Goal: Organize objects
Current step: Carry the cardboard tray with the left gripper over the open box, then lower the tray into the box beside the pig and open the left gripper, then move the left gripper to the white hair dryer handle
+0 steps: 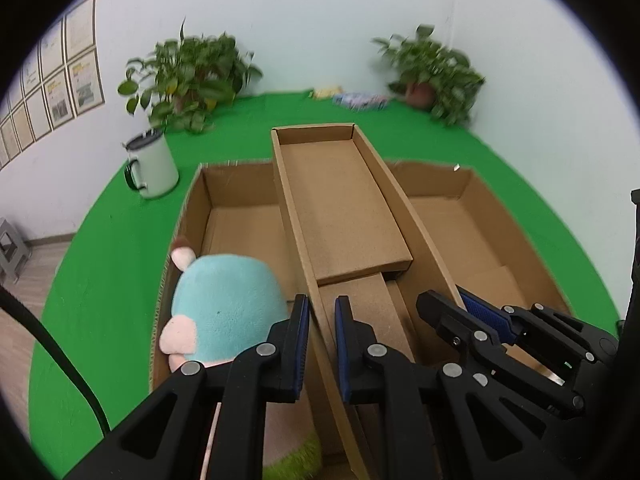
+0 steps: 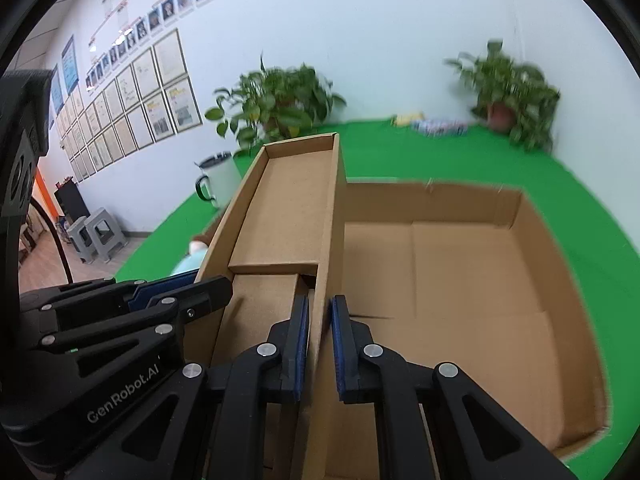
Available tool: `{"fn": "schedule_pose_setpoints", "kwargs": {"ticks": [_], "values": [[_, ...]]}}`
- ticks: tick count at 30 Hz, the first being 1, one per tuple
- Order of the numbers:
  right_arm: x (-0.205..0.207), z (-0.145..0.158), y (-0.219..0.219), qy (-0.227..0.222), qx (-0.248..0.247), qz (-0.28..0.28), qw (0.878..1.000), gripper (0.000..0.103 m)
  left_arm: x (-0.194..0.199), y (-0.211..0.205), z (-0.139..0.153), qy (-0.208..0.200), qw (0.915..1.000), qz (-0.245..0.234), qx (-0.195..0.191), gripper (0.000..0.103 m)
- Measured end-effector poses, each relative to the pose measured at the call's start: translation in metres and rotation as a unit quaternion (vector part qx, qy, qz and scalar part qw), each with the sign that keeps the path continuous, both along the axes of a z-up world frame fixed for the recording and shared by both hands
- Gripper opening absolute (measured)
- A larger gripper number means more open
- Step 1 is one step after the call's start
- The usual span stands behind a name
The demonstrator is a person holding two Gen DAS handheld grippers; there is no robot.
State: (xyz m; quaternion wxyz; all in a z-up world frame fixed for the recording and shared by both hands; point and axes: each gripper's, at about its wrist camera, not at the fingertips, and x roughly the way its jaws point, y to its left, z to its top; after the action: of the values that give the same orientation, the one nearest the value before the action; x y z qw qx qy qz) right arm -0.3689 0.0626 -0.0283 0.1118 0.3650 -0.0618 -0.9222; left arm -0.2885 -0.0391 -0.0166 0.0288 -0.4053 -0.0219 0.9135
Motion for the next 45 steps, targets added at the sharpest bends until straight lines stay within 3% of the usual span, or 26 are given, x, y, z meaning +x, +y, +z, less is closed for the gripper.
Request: {"fn": "schedule_pose_setpoints", "kwargs": {"ticks": [7,14,28,32,34,37,38,39,40,41,43,45], "values": [[-0.026,-0.053,-0.007,-0.071,-0.015,-0.003,0.997,0.008,-0.014,-0.007,-0.043,-0.063,0.9980,0.004,-0.008,0.012],[-0.024,-0.077,-0.015,-0.084,-0.008,-0.014,0.996,0.008,-0.008,-0.006,-0.038,-0.058,0.9982,0.012,-0.004,0.013],[-0.007,-0.071,-0.034,-0.076,0.027,0.003,0.997,0.012,0.036,-0.029,-0.009,-0.008,0.9991,0.032,-0.028,0.013],[0.004,-0.062,-0.031,-0.052,0.044,0.007,0.998,0.014,0.049,-0.031,-0.002,0.006,0.9990,0.034,-0.029,0.013],[0.014,-0.053,-0.027,-0.040,0.053,0.001,0.998,0.024,0.056,-0.031,0.004,0.019,0.9988,0.035,-0.027,0.013],[0.041,-0.027,-0.021,0.004,0.067,-0.009,0.998,0.029,0.074,-0.031,0.019,0.064,0.9971,0.039,-0.015,0.014],[0.055,-0.017,-0.020,0.026,0.077,-0.011,0.997,0.032,0.082,-0.030,0.026,0.083,0.9954,0.043,-0.017,0.023],[0.069,-0.008,-0.018,0.047,0.081,-0.011,0.996,0.045,0.091,-0.028,0.032,0.106,0.9931,0.047,-0.021,0.030],[0.087,0.001,-0.015,0.072,0.081,-0.011,0.994,0.063,0.102,-0.026,0.040,0.137,0.9890,0.051,-0.025,0.052],[0.099,0.006,-0.013,0.086,0.077,-0.011,0.993,0.072,0.113,-0.024,0.046,0.166,0.9842,0.055,-0.028,0.076],[0.125,0.015,-0.007,0.109,0.067,-0.013,0.992,0.088,0.138,-0.019,0.059,0.231,0.9695,0.074,-0.035,0.086],[0.150,0.020,-0.002,0.125,0.069,-0.021,0.989,0.093,0.153,-0.015,0.066,0.256,0.9637,0.070,-0.033,0.086]]}}
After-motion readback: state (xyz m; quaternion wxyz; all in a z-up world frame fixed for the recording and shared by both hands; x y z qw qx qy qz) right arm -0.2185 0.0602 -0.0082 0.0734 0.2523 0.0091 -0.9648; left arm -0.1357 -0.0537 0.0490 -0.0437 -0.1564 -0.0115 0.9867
